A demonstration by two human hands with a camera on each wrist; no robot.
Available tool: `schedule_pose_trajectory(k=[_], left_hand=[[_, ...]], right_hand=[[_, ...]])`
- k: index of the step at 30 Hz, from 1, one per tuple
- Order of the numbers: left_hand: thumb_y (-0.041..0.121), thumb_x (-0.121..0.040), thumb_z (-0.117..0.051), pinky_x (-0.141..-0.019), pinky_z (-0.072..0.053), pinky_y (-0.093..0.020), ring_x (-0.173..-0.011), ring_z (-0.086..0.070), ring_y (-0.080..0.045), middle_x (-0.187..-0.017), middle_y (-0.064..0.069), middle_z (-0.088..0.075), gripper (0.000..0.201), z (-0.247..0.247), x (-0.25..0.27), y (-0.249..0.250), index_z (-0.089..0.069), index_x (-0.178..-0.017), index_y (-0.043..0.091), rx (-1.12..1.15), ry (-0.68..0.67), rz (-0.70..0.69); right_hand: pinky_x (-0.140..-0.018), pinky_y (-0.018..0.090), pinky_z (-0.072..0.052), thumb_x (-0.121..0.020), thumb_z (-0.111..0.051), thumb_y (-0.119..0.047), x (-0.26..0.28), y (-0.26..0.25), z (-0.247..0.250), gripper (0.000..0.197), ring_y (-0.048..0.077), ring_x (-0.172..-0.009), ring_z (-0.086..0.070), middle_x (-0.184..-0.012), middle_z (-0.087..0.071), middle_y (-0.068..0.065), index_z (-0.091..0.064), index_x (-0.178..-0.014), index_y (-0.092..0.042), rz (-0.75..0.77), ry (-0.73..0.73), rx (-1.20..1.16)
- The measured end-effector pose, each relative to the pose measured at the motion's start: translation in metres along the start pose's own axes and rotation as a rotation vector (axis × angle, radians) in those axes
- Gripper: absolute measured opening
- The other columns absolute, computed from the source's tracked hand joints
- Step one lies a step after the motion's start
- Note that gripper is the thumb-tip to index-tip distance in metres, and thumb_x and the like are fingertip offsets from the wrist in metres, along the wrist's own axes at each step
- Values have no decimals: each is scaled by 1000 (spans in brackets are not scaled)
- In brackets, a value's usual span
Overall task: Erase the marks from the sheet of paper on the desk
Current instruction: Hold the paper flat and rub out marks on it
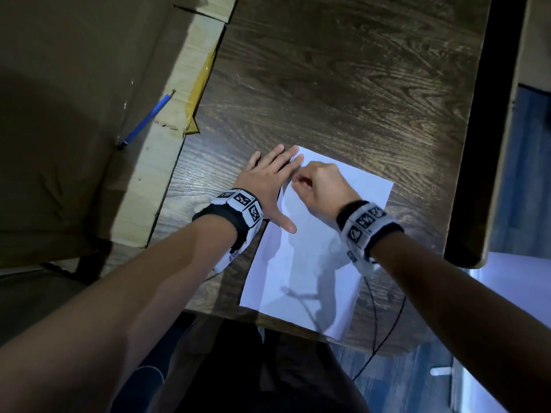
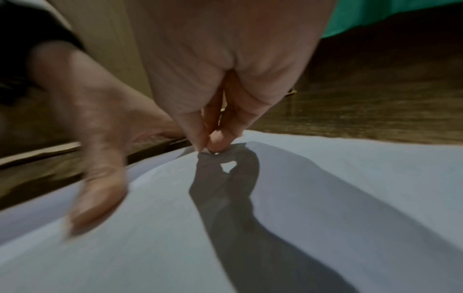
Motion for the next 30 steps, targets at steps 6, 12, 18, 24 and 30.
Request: schedule_pose_trajectory(k=[6,12,18,24,30], left_hand=[[91,-42,-68,-122,-2,-52,-153,11,-17,-165,13,14,152,1,0,1,6,-159,29,-25,-3,-1],[90,-42,-70,-123,-1,-50,-152,12,-16,-165,14,14,152,2,1,2,7,-158,30,-13,-15,5],[90,-45,-68,-123,-1,-51,-152,12,-17,-165,12,15,151,3,1,3,8,-159,27,-50,-20,6],[90,-44,-69,-123,-1,-49,-152,12,-16,-165,13,15,152,4,1,4,10,-158,28,-42,-30,10],[89,-45,-70,-123,-1,-50,-152,12,-16,-165,12,15,151,4,1,5,8,-159,27,-64,-28,25]], right_hand=[[-64,27,-42,-91,-56,-15,9,0,-16,16,18,-69,-54,-77,-60,3,-67,-80,-11,-71,65,-21],[-57,33,-44,-85,-53,-11,-10,-4,0,22,24,-60,-53,-65,-59,4,-55,-66,-21,-51,23,4],[-63,37,-50,-88,-52,-11,17,-8,-15,18,24,-68,-57,-76,-63,7,-65,-76,-10,-100,43,8],[-61,30,-43,-89,-53,-13,-12,-3,0,24,23,-63,-52,-70,-55,2,-52,-68,-22,-67,44,38],[-62,37,-51,-84,-51,-11,26,-12,-27,17,24,-69,-58,-77,-63,6,-64,-74,-12,-93,-10,11]])
Point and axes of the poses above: each hand's wrist, its own x-axis away from the middle knuckle, its own z-axis out of the back of the hand, y = z × x, the point moved 3 cm from there along -x, towards the middle knuckle
